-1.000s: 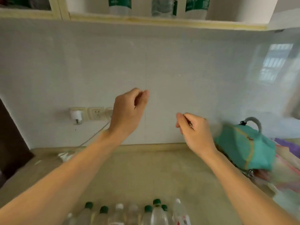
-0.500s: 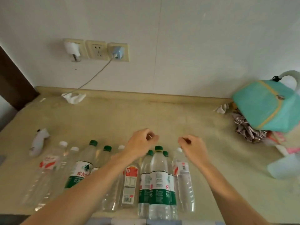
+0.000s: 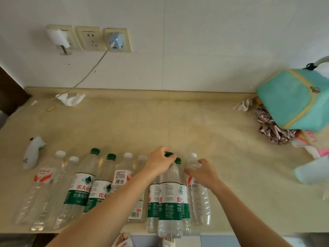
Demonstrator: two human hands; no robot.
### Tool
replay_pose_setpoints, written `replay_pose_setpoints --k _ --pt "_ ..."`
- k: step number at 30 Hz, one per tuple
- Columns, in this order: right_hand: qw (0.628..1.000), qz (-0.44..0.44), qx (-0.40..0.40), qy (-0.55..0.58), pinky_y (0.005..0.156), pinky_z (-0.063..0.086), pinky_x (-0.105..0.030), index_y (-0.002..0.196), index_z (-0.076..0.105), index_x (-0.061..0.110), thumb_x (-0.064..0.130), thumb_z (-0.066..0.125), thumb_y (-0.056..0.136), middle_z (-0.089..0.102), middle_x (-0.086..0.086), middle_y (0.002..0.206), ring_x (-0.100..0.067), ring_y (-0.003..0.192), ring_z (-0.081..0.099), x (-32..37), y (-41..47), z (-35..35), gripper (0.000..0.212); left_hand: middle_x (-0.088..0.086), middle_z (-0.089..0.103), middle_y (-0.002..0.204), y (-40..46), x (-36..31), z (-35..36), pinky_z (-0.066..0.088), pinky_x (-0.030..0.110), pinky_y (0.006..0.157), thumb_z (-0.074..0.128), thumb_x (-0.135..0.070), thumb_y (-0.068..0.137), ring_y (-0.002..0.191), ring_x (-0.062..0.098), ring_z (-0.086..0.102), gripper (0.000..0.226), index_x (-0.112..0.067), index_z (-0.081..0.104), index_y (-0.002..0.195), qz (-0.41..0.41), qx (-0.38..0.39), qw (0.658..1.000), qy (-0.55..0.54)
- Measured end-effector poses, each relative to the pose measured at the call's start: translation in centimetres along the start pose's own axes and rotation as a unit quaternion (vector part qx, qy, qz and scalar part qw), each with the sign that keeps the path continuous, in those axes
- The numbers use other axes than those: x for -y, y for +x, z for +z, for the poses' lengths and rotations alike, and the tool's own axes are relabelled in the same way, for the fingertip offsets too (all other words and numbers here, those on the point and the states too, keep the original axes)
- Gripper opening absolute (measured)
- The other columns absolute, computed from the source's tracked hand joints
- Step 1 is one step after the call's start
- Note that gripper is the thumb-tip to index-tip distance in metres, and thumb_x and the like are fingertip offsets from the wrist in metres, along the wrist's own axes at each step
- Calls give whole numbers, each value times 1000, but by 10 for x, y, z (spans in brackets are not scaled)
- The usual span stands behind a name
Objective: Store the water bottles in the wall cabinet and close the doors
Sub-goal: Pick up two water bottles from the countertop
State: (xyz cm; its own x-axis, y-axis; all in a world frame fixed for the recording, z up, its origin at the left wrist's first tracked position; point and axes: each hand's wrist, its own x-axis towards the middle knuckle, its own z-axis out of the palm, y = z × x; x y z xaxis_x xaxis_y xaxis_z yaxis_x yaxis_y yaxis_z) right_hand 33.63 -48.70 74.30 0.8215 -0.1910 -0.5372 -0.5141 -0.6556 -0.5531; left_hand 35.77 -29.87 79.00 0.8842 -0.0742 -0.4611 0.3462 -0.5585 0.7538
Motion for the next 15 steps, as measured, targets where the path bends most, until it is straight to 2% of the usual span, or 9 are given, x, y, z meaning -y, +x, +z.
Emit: replay_pose_setpoints --k 3,5,6,9,10,12,14,15 --pt "1000 -4 0 30 67 58 -29 141 52 8 40 80 75 59 -1 110 -11 85 62 -1 2 -3 79 10 76 95 4 2 -1 58 39 86 64 -28 97 87 20 72 17 -15 70 107 -17 12 999 -47" --pt "998 0 9 57 56 59 -25 147 47 7 34 82 75 61 -7 123 -11 83 65 0 2 -6 85 16 77 94 7 -2 -5 57 30 74 64 -24 98 74 16 69 16 -10 73 99 -27 22 996 -82" --pt "998 0 11 66 54 60 -25 148 46 7 32 83 76 62 -10 128 -13 83 67 0 2 -8 85 17 77 95 9 -7 -8 56 29 75 65 -22 98 75 17 69 16 -9 74 95 -30 20 994 -105" --pt "996 -20 7 85 57 62 -31 146 51 9 29 86 78 68 -13 123 -19 79 73 2 -1 -20 79 16 76 101 14 -35 -24 54 45 98 68 -20 96 98 32 72 12 -11 75 92 -29 3 977 -209" --pt "996 -38 1 82 60 63 -35 140 57 12 31 86 78 72 -12 116 -20 78 74 4 -2 -25 72 17 76 102 16 -47 -32 54 48 98 68 -21 96 101 35 72 14 -10 75 92 -18 3 969 -248" --pt "993 -79 -14 90 69 63 -46 127 68 13 32 85 77 77 -8 106 -24 81 76 9 -7 -38 56 19 76 100 21 -73 -49 60 43 85 65 -20 98 93 32 75 17 -7 75 96 18 16 947 -319" --pt "989 -106 -56 86 79 62 -49 133 64 13 34 84 77 72 -4 120 -28 94 74 18 -11 -53 63 18 77 93 25 -98 -63 60 33 66 63 -16 99 78 24 76 16 -4 74 97 57 23 932 -358" --pt "986 -119 -78 84 78 62 -48 135 63 14 35 84 77 71 -5 122 -26 94 74 24 -13 -61 65 16 77 88 27 -108 -67 59 30 61 62 -14 99 75 21 76 15 -5 73 96 78 16 931 -356"
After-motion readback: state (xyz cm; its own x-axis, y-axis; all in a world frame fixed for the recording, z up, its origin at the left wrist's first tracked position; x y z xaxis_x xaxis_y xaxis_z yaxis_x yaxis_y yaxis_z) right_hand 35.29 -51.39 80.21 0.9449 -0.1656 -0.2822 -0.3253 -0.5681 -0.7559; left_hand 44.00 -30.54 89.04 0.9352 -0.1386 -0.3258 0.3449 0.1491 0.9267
